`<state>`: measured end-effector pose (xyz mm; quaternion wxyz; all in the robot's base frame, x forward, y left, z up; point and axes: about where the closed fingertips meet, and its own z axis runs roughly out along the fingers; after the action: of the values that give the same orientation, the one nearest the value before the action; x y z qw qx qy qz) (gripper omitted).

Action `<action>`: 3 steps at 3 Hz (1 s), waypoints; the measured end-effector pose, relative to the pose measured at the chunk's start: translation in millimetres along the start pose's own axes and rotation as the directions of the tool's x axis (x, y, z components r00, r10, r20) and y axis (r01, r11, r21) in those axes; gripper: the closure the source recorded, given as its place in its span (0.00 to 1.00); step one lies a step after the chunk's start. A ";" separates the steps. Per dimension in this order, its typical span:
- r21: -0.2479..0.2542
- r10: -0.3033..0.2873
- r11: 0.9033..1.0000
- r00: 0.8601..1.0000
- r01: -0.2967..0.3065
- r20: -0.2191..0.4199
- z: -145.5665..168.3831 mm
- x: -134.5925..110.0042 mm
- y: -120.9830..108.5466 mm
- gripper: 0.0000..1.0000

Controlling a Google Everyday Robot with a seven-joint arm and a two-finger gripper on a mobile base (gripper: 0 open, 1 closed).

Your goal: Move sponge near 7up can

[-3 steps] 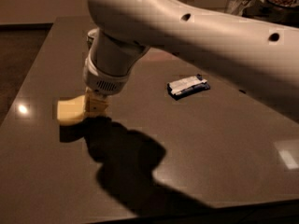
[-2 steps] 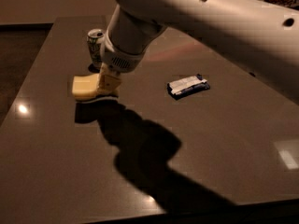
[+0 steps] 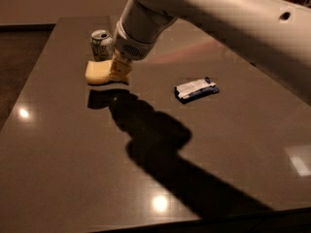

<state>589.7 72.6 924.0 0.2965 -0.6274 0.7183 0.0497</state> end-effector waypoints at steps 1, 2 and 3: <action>0.023 0.006 1.000 1.000 -0.005 -0.022 15.6 -2.1 -18.5 1.00; 0.045 0.014 0.999 0.998 -0.012 -0.054 27.0 2.0 -35.3 0.83; 0.060 0.039 0.998 0.996 -0.034 -0.082 32.0 17.4 -46.6 0.64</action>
Offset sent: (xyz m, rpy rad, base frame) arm 0.0684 -0.0013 -0.0199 -0.0794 -0.0316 -0.0844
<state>644.0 61.9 903.3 0.2834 -0.6069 0.7425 0.0079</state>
